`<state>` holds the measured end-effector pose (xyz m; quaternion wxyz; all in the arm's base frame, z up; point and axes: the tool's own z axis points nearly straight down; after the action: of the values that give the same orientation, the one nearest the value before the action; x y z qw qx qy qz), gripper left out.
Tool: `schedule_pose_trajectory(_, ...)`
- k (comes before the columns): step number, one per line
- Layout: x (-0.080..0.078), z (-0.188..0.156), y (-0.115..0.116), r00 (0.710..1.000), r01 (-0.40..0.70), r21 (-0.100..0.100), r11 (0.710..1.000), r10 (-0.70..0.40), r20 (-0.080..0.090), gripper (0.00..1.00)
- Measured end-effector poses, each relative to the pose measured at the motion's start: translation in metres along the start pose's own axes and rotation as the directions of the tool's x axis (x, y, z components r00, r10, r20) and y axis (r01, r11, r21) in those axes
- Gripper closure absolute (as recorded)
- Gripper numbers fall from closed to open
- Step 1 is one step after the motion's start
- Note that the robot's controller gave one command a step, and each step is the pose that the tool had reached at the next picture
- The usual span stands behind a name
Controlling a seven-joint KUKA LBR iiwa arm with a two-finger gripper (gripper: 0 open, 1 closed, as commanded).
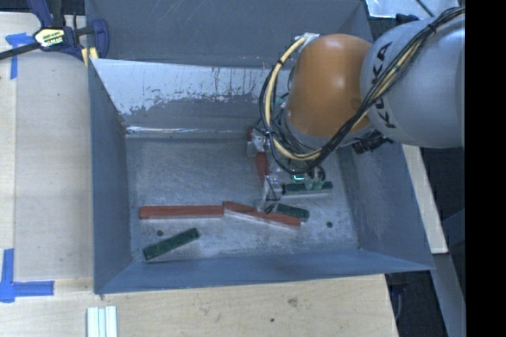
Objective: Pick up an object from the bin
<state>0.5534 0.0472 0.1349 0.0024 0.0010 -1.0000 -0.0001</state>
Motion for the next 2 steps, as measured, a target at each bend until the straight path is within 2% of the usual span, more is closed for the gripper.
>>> schedule_pose_trajectory(1,0.0395,0.0681,0.0717,0.992,0.124,-0.002,0.992,-0.124,0.001,0.0)
schedule_pose_trajectory(2,0.0357,0.0641,0.0686,0.993,0.116,0.0,0.993,-0.116,0.01,1.0)
